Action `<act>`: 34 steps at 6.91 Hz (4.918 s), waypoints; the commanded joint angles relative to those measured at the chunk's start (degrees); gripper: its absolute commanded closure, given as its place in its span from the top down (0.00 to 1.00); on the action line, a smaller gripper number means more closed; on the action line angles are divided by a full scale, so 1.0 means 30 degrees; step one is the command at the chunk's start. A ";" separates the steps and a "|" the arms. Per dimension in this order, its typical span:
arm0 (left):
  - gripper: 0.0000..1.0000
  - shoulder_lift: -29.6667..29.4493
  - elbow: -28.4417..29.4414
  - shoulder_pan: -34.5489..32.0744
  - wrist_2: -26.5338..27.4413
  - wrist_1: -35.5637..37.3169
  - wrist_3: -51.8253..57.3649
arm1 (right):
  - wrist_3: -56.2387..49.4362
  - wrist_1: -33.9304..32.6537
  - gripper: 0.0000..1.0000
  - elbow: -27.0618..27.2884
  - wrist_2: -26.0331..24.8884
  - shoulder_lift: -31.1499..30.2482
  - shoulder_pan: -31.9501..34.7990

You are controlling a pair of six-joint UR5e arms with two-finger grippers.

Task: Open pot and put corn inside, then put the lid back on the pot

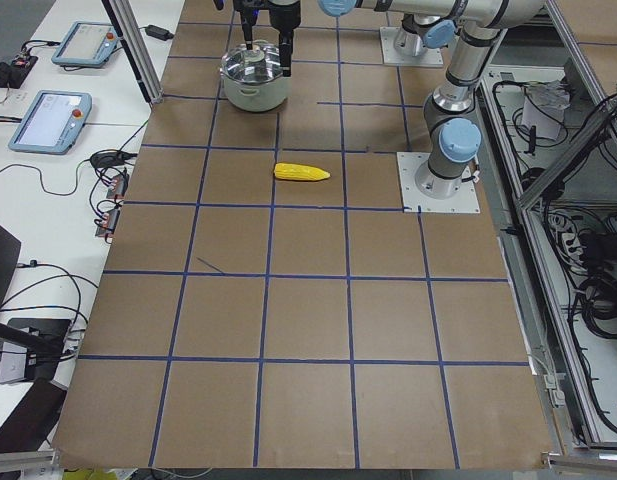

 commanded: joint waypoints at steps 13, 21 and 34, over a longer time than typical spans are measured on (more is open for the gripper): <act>1.00 0.0009 0.0009 0.0001 -0.0028 0.0001 0.0088 | 0.0041 -0.0613 0.19 0.0019 -0.0136 0.0600 0.0029; 1.00 0.0009 0.0009 0.0001 -0.0028 0.0001 0.0088 | 0.0715 -0.0408 0.95 -0.0098 0.0187 0.0541 0.0058; 1.00 0.0009 0.0009 0.0001 -0.0028 0.0001 0.0088 | 0.0540 -0.0320 0.08 0.0634 -0.0311 0.0219 0.0410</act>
